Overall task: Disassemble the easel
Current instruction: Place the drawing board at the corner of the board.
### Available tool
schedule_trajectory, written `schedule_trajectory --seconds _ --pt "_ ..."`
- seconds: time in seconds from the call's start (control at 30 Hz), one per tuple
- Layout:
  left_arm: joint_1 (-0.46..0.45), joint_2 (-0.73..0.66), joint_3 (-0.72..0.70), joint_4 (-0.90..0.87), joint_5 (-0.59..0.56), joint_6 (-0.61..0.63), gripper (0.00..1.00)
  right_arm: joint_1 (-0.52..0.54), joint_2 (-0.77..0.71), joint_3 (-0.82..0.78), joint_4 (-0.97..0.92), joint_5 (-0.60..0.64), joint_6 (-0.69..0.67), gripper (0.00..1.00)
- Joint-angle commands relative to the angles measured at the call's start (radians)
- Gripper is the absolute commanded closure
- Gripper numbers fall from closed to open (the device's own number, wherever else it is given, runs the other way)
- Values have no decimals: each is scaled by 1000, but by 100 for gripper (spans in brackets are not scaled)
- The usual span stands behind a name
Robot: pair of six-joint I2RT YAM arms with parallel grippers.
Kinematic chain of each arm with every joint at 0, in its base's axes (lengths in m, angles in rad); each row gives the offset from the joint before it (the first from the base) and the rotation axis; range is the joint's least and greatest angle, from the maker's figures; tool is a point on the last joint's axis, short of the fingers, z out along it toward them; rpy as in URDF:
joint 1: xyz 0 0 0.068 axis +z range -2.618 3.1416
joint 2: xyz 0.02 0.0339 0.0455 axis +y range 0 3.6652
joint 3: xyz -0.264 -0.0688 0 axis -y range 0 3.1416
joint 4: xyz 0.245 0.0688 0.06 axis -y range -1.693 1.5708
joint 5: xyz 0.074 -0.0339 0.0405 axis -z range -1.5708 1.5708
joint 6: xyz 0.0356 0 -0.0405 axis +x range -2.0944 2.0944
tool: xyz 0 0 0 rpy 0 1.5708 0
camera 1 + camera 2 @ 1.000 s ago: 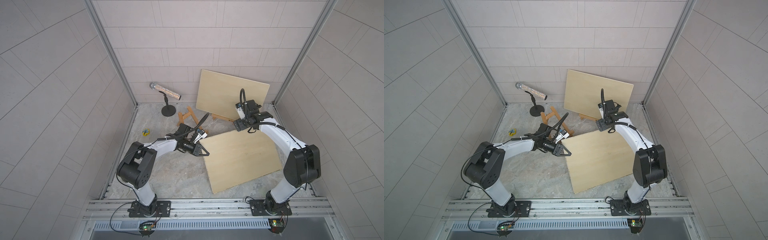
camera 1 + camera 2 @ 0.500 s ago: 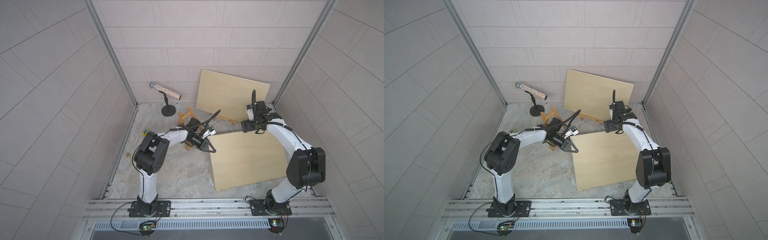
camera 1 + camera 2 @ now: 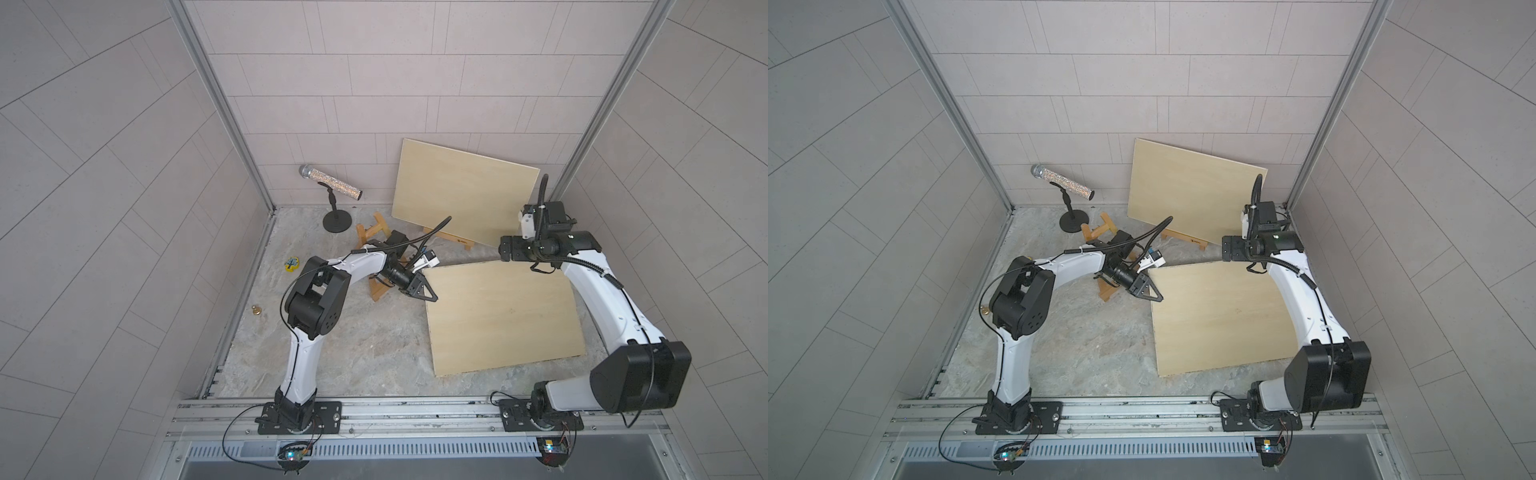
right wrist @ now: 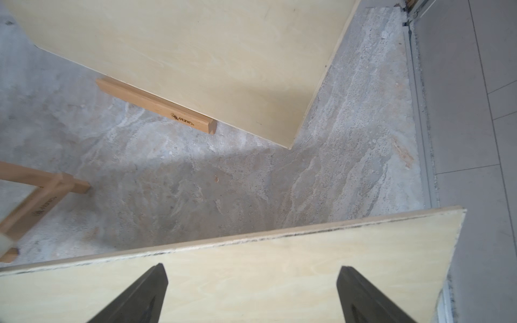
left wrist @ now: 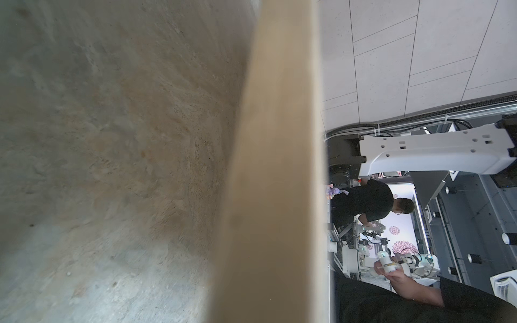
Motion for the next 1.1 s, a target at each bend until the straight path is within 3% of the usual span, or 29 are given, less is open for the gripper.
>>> schedule_trajectory --seconds 0.0,0.33,0.87,1.07 --pt "-27 58 30 -44 -335 93 100 2 -49 -70 -31 -97 76 0" --pt "-68 136 116 -73 -406 54 100 3 -169 -278 12 -175 163 1" --pt "-102 239 243 -172 -497 21 100 3 -187 -319 21 -186 176 1" --pt "-103 204 218 -114 -522 -45 85 2 -181 -319 31 -196 181 1"
